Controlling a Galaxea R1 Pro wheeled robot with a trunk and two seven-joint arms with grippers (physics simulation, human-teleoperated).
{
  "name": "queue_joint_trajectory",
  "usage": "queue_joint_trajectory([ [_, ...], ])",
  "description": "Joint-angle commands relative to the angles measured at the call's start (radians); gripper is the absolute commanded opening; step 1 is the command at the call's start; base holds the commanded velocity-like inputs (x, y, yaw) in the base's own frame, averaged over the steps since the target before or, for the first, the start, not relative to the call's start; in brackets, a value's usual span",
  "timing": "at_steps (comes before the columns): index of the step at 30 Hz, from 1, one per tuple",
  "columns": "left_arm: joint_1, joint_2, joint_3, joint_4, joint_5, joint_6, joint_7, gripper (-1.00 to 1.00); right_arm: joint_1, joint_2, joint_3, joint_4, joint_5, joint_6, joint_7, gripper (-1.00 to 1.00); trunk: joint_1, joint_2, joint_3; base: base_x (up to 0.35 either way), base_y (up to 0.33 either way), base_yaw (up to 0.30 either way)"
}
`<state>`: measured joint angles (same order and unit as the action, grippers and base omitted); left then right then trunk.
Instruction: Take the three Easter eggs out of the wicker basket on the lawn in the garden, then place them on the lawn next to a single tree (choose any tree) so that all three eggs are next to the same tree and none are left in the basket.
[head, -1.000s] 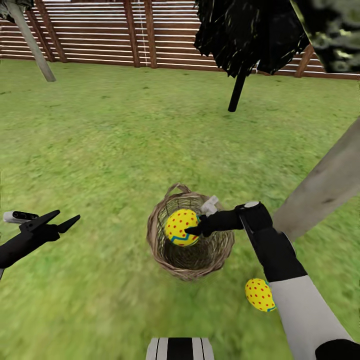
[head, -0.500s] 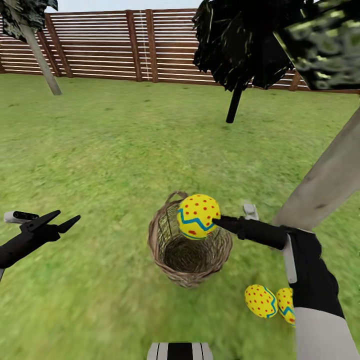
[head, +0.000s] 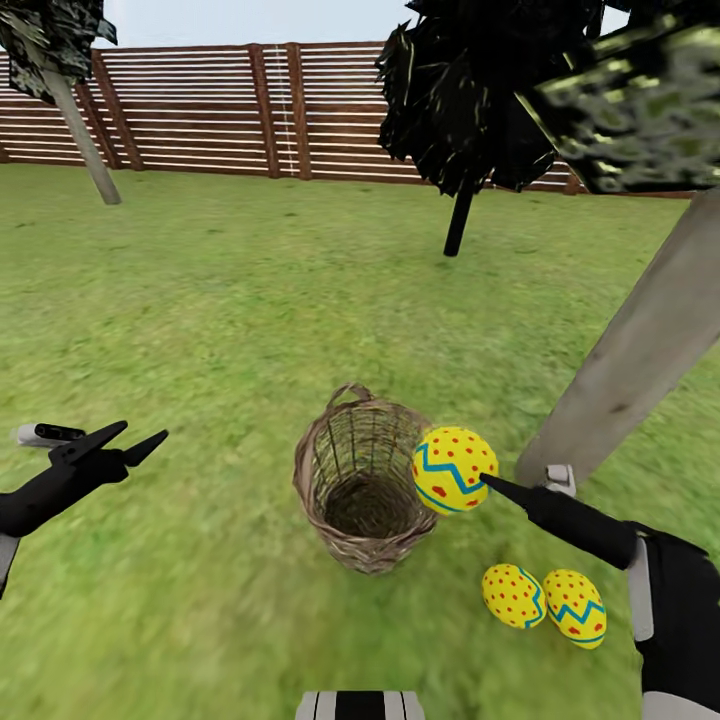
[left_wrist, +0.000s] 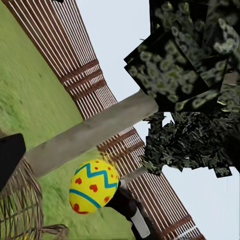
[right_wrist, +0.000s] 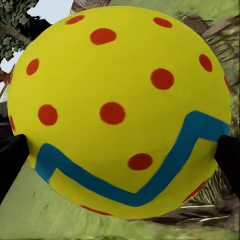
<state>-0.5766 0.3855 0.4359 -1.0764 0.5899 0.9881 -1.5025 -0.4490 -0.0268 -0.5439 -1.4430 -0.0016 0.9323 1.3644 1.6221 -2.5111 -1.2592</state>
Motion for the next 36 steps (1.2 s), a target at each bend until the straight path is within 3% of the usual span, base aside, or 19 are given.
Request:
queue_joint_trajectory([
  [1, 0.0, -0.006, -0.001, -0.005, 0.001, 0.011, -0.004, 1.0, 0.009, 0.001, -0.001, 0.002, 0.005, 0.009, 0.001, -1.0, 0.0, 0.0, 0.001, -0.2, 0.0, -0.195],
  [5, 0.0, -0.009, -0.002, -0.011, 0.001, 0.011, -0.004, 1.0, 0.016, -0.002, -0.002, 0.005, 0.061, 0.001, -0.013, -1.0, 0.0, 0.0, 0.006, -0.305, -0.046, -0.203],
  [9, 0.0, -0.009, -0.003, -0.011, 0.001, 0.009, -0.004, 1.0, 0.016, -0.007, -0.009, 0.006, 0.069, -0.002, -0.011, -1.0, 0.0, 0.0, 0.011, -0.286, -0.2, -0.205],
  [12, 0.0, -0.009, -0.004, -0.011, 0.001, 0.009, -0.008, 1.0, 0.016, -0.023, -0.077, 0.006, 0.07, -0.003, -0.01, -1.0, 0.0, 0.0, 0.015, -0.093, -0.293, -0.206],
  [15, 0.0, -0.011, -0.005, -0.011, 0.0, 0.008, -0.03, 1.0, 0.016, -0.042, -0.116, 0.007, 0.073, -0.004, -0.017, -1.0, 0.0, 0.0, 0.019, 0.128, -0.292, -0.206],
  [16, 0.0, -0.011, -0.005, -0.011, -0.001, 0.007, -0.039, 1.0, 0.016, -0.047, -0.148, 0.006, 0.084, -0.008, -0.025, -1.0, 0.0, 0.0, 0.021, 0.204, -0.266, -0.206],
  [20, 0.0, -0.011, -0.005, -0.01, -0.004, 0.006, -0.045, 1.0, 0.016, -0.06, -0.243, 0.005, 0.224, -0.055, -0.109, -1.0, 0.0, 0.0, 0.026, 0.187, -0.16, -0.206],
  [22, 0.0, -0.011, -0.005, -0.01, -0.004, 0.006, -0.045, 1.0, 0.016, -0.06, -0.25, 0.004, 0.262, -0.082, -0.197, -1.0, 0.0, 0.0, 0.028, 0.044, -0.017, -0.207],
  [27, 0.0, -0.01, -0.006, -0.01, -0.005, 0.006, -0.045, 1.0, 0.016, -0.058, -0.249, 0.005, 0.305, -0.147, -0.438, -1.0, 0.0, 0.0, 0.033, 0.005, -0.002, -0.159],
  [30, 0.0, -0.01, -0.006, -0.01, -0.005, 0.006, -0.044, 1.0, 0.016, -0.054, -0.23, 0.016, 0.314, -0.171, -0.685, -1.0, 0.0, 0.0, 0.034, 0.0, 0.0, -0.018],
  [32, 0.0, -0.01, -0.006, -0.01, -0.005, 0.006, -0.044, 1.0, 0.016, -0.052, -0.17, 0.055, 0.311, -0.256, -0.865, -1.0, 0.0, 0.0, 0.034, 0.0, 0.0, -0.003],
  [36, 0.0, -0.01, -0.006, -0.011, -0.005, 0.006, -0.044, 1.0, 0.003, -0.053, -0.055, 0.192, 0.308, -0.353, -1.116, -1.0, 0.001, -0.001, 0.026, 0.0, 0.0, 0.0],
])
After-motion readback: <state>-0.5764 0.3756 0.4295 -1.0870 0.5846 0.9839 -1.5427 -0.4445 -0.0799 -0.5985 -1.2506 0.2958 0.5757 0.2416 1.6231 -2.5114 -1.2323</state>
